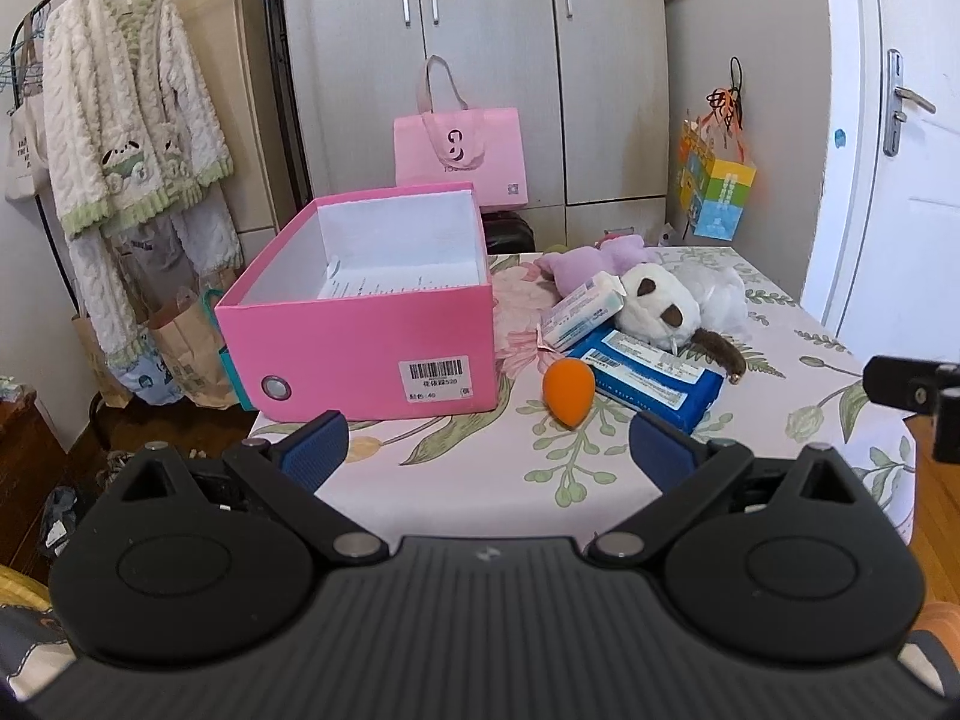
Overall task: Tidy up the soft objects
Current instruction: 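Move both tools toward the items on the floral table, then grasp the orange makeup sponge with left tool while right tool grasps white mesh puff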
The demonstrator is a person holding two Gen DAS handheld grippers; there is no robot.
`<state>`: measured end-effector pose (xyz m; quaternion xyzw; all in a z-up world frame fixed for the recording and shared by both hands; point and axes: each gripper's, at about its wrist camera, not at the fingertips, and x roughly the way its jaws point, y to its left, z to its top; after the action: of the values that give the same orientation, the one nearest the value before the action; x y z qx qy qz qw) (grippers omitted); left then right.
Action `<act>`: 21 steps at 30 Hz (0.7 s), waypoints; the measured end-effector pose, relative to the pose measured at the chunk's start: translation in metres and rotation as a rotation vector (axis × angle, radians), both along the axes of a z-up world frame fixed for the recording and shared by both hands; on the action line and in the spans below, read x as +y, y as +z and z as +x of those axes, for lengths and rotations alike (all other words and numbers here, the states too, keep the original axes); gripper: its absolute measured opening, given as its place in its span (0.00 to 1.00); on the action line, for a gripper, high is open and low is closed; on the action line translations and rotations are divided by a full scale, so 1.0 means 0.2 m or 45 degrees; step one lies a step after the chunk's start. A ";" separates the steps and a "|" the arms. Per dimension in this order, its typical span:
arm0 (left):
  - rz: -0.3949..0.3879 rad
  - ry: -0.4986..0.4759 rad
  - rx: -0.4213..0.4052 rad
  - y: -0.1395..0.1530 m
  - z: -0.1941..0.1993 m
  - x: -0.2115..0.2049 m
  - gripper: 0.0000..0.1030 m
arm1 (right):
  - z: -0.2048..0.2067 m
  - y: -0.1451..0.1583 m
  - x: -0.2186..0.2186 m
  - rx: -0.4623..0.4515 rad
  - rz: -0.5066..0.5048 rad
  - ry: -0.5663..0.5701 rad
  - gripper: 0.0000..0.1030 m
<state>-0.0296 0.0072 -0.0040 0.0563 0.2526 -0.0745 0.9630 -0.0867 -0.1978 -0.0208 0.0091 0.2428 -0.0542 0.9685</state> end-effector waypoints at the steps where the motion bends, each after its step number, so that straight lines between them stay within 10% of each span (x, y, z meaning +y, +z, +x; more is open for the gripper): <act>1: -0.002 -0.004 -0.001 0.00 0.00 0.00 0.99 | 0.00 0.00 0.00 0.000 0.002 0.002 1.00; 21: -0.065 -0.195 -0.046 -0.20 0.37 -0.21 0.98 | 0.38 -0.08 -0.26 -0.161 -0.016 0.148 1.00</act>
<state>0.0439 -0.0344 -0.0439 0.0524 0.2281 -0.1531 0.9601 -0.0108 -0.2504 -0.0376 -0.0077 0.1809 0.0014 0.9835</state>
